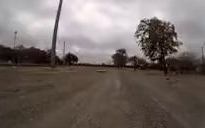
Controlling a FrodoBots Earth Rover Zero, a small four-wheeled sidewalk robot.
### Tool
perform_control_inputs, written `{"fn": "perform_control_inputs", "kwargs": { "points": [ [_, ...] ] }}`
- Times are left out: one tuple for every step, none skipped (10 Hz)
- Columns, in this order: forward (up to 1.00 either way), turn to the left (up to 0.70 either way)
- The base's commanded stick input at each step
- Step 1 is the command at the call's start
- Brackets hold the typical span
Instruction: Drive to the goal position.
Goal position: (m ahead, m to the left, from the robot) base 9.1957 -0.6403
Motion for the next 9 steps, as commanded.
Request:
{"fn": "perform_control_inputs", "kwargs": {
  "points": [
    [0.7,-0.01],
    [0.7,-0.01],
    [0.7,-0.01],
    [0.7,-0.01],
    [0.7,-0.01],
    [0.7,-0.01],
    [0.7,-0.03],
    [0.7,-0.04],
    [0.7,-0.11]
  ]
}}
